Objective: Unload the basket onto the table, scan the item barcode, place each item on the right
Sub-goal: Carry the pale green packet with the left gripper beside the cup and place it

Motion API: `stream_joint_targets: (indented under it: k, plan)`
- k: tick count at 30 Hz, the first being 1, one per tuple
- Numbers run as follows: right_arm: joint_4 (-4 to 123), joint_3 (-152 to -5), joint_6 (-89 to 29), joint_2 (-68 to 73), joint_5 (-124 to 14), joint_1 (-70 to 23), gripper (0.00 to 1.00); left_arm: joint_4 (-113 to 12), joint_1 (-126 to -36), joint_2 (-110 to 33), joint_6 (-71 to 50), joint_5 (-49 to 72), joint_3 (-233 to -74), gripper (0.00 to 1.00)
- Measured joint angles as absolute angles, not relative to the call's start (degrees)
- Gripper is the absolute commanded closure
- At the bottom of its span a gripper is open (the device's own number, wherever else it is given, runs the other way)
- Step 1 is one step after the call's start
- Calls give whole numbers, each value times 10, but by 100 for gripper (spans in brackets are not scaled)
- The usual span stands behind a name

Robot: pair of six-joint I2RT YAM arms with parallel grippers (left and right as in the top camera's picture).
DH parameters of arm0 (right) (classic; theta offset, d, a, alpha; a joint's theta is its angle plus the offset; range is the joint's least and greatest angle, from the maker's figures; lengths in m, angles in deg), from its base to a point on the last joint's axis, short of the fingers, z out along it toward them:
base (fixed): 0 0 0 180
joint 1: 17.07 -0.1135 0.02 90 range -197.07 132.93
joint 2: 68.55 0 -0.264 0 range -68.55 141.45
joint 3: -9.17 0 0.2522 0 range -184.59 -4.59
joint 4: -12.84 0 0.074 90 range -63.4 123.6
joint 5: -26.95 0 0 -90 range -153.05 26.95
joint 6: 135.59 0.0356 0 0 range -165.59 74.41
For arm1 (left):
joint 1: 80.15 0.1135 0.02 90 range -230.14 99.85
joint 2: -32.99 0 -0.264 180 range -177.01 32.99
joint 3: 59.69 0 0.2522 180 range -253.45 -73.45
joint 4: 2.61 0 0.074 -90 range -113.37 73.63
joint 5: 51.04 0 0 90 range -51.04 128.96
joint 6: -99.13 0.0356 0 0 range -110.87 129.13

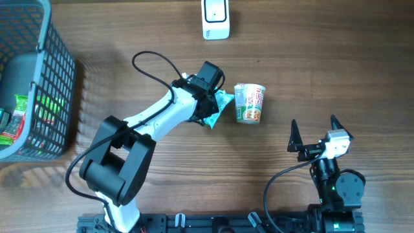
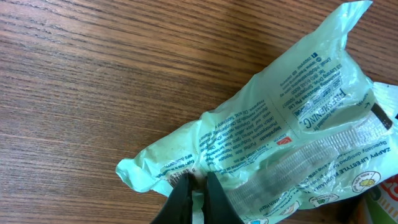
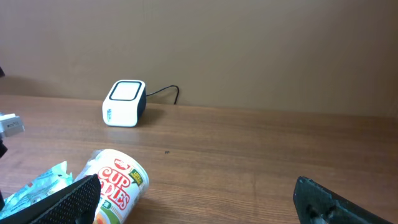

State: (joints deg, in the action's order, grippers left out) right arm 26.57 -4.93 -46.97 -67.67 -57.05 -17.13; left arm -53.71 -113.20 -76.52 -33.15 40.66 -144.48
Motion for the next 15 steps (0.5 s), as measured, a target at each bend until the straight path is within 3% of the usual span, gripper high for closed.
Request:
stream_joint_targets:
  k: [5,9,15]
  plan:
    - [266,-50,-470,-677,-570,-171,0,-536,-1129,-751,-319,406,-1447,66]
    - [266,-49,-470,-677,-570,-171,0,-537,-1114,-706,-312,414,-1449,96]
    - [266,-49,-470,-677,-570,-171,0,-552,-1104,-694,-306,436,-1451,96]
